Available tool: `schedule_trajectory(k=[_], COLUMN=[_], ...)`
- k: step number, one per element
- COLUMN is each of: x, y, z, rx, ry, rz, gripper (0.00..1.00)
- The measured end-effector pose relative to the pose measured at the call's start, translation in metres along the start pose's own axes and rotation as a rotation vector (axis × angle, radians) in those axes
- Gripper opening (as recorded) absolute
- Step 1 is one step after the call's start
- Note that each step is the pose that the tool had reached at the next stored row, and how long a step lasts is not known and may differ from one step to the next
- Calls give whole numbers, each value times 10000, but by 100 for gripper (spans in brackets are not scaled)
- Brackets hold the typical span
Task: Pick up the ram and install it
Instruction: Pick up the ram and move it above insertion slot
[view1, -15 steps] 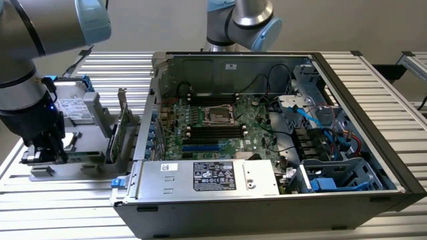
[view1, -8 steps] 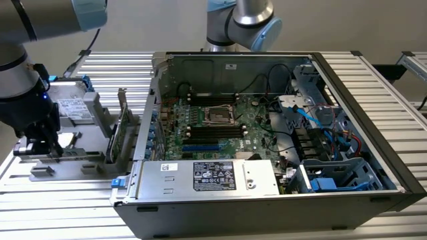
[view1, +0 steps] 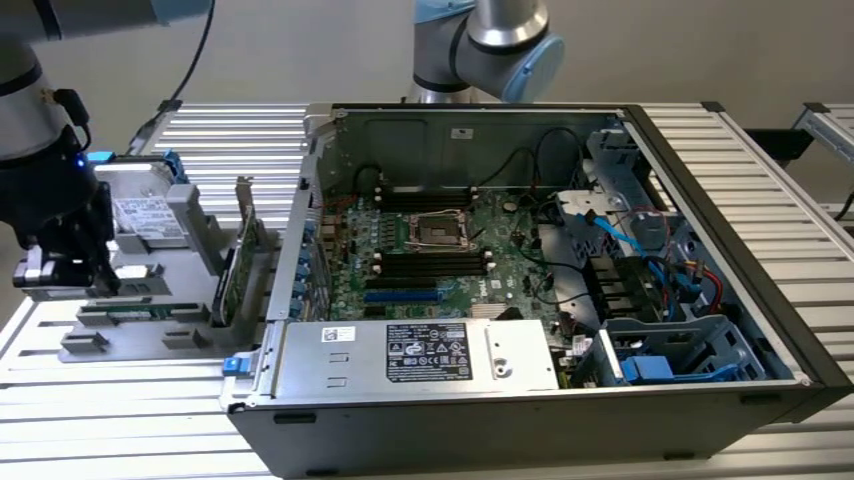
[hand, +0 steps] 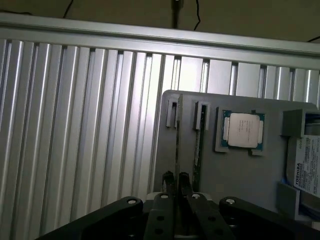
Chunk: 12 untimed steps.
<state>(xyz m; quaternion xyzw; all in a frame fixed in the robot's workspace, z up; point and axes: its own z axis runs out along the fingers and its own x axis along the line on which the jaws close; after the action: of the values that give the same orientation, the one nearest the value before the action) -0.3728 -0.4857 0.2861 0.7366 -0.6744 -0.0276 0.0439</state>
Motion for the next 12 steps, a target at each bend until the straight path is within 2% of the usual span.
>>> schedule_trajectory(k=[7,12], x=[-21,-27], y=[-95,-197], z=[-238,-364], rx=[-42,-74], ry=[-1,-4], rz=[-1,-2], gripper=[15,15])
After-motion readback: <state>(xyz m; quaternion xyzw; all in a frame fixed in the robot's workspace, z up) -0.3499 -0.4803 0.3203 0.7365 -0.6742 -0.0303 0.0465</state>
